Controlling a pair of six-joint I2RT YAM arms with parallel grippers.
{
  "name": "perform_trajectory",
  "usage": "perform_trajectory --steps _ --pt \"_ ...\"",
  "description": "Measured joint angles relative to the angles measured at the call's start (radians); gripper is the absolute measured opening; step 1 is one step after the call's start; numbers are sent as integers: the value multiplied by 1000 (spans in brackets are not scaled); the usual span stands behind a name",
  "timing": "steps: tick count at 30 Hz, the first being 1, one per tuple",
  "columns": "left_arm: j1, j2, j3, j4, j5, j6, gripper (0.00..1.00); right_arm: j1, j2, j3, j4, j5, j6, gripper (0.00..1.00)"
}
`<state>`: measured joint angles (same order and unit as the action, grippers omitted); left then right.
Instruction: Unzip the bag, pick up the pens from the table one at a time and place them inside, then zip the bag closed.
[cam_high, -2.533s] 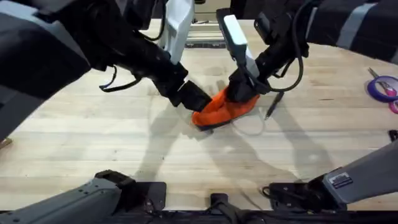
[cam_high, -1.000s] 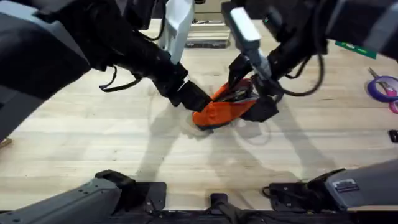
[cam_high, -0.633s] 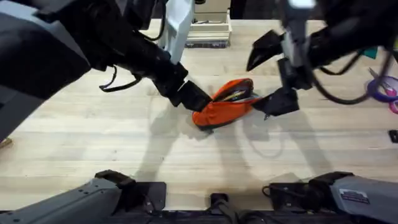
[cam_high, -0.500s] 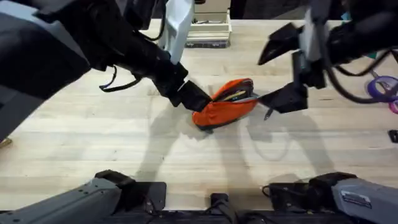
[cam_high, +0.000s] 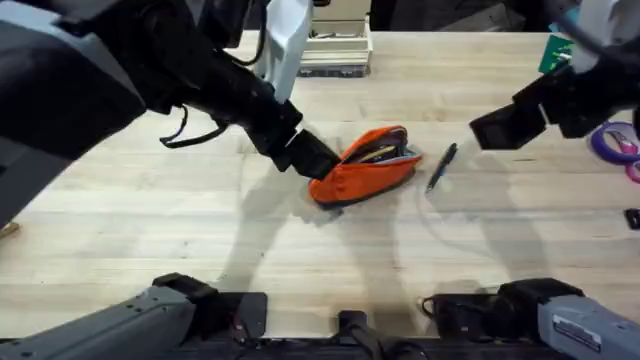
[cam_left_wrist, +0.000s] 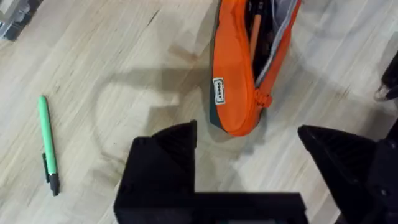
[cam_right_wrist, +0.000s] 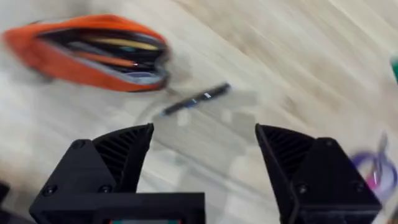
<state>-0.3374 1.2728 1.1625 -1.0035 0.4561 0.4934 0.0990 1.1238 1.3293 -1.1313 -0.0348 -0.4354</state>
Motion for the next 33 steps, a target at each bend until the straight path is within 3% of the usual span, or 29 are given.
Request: perform_trajectory --steps 3,8,14,26,33 --pt "0 0 0 0 0 0 994 0 -16 0 -4 90 109 998" --pt "0 0 0 0 0 0 993 0 -30 0 -5 144 269 998" --pt "0 0 0 0 0 0 993 0 -31 0 -2 124 430 998" --pt "0 0 0 0 0 0 994 0 -31 0 -22 26 561 997" --pt "0 0 0 0 0 0 993 0 -31 0 -21 37 809 998"
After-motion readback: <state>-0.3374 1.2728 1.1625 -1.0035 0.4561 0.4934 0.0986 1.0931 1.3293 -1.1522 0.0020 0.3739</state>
